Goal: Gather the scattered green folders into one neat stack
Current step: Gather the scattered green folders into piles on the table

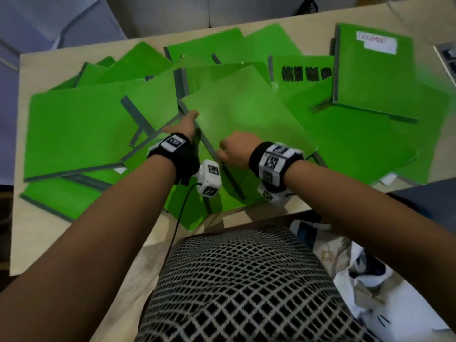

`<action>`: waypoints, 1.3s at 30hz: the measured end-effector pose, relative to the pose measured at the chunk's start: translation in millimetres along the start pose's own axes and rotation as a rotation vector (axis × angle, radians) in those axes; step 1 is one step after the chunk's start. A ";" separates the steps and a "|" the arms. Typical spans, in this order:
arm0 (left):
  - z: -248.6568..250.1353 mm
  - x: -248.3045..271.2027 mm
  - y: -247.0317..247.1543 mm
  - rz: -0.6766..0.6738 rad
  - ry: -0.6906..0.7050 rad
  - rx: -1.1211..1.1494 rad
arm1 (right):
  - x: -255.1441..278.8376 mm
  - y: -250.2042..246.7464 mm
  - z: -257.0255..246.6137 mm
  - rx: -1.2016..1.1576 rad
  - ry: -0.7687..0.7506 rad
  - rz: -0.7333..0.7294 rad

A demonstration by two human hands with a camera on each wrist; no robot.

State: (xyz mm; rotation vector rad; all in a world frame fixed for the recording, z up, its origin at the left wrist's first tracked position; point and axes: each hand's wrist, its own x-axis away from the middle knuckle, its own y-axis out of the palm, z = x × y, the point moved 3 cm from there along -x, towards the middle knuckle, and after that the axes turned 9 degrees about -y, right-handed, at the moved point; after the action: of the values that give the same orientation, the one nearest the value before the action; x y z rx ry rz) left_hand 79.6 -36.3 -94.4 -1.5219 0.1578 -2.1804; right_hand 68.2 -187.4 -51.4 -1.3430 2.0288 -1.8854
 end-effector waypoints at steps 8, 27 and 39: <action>-9.1 23.1 7.6 0.080 0.144 -0.208 | 15.2 3.2 116.2 -0.020 0.624 0.107; 1.9 20.4 -19.4 0.113 0.214 -0.260 | 18.9 39.2 90.1 -0.507 0.660 0.211; 22.1 3.3 -11.8 0.079 0.218 -0.357 | 24.8 16.3 179.2 -0.200 0.843 -0.073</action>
State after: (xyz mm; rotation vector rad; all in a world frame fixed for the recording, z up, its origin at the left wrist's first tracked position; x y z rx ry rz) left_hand 95.1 -23.6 -79.0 -1.4189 0.6994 -2.3400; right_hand 147.4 -344.4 -97.3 -0.6776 2.5824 -2.6467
